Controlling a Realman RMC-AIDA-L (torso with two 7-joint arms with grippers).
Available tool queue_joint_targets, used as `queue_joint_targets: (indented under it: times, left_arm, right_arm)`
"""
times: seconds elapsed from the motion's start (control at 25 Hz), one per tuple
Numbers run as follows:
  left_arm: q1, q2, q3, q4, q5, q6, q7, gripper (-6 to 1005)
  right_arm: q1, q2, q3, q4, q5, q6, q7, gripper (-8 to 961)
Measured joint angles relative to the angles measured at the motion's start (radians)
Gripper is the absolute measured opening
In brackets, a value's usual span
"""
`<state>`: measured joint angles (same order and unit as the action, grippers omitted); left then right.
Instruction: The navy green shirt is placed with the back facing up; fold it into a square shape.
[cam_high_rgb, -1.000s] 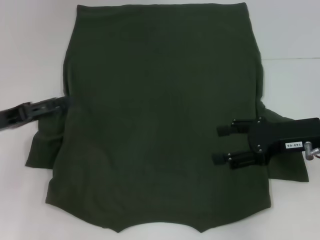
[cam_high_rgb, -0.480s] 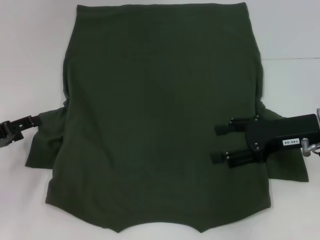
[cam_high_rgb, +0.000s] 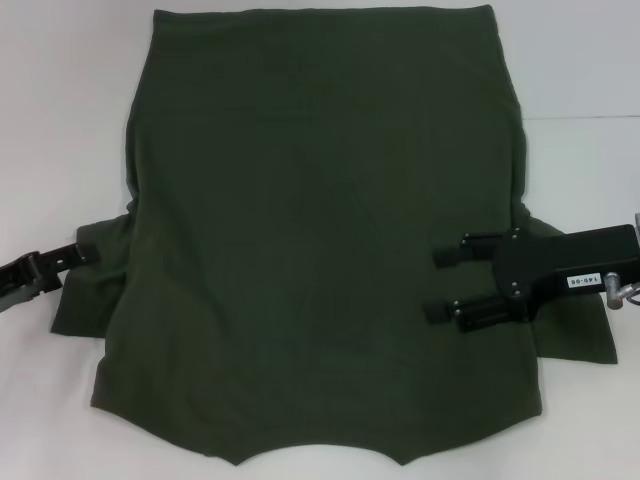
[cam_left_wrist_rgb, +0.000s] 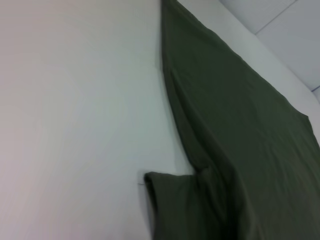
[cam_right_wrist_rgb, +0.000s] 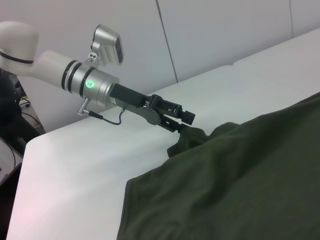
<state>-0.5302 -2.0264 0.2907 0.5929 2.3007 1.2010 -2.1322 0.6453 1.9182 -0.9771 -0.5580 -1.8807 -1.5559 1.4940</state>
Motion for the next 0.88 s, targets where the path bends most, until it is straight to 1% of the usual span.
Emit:
queue_joint_targets:
  times: [0.12,0.32,0.88]
  left_arm:
    - [-0.004,0.0,0.005,-0.001,0.0,0.006,0.0,879]
    - [-0.01,0.0,0.053,-0.004,0.002,-0.002,-0.01,872]
    - [-0.014,0.001,0.055,-0.005,0.006,0.002,-0.01,853]
  right_arm:
    - [0.0,-0.002,0.001,0.0,0.0,0.0,0.001,924]
    - [0.001,-0.002,0.003,0.0,0.0,0.001,0.001,924]
    - [0.006,-0.002,-0.001,0.001,0.0,0.005,0.008,925]
